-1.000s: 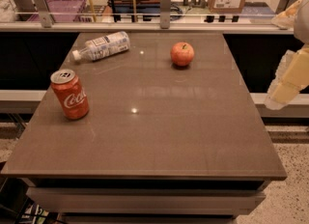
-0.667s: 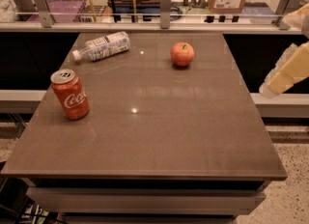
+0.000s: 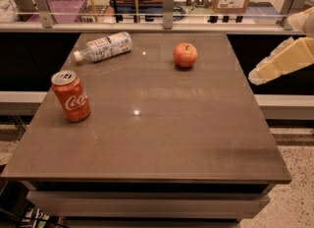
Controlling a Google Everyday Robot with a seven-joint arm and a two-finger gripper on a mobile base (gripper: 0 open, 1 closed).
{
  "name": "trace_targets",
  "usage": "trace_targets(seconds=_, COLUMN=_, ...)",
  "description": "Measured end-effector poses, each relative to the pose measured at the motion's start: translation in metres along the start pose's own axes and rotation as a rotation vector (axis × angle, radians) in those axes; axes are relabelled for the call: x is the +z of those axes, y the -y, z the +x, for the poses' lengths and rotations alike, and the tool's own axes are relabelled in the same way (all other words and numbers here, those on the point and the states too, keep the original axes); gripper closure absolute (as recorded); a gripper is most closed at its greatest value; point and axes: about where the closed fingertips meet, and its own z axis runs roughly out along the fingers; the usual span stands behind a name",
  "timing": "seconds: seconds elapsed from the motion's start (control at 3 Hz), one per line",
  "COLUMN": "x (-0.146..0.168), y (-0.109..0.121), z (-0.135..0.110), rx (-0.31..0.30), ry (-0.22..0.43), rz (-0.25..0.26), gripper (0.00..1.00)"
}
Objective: Move apple near coke can
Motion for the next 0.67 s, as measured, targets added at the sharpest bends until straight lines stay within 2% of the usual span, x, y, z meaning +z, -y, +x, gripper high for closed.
trace_targets(seconds=0.33, x=0.0184, y=0.0067, z=-0.0090, rx=0.043, ry=0.070, rz=-0.008, gripper=0.00)
trace_targets(seconds=0.67, x=0.0255, y=0.0055, z=-0.0076, rx=0.047, ry=0.077, rz=-0.013, gripper=0.00)
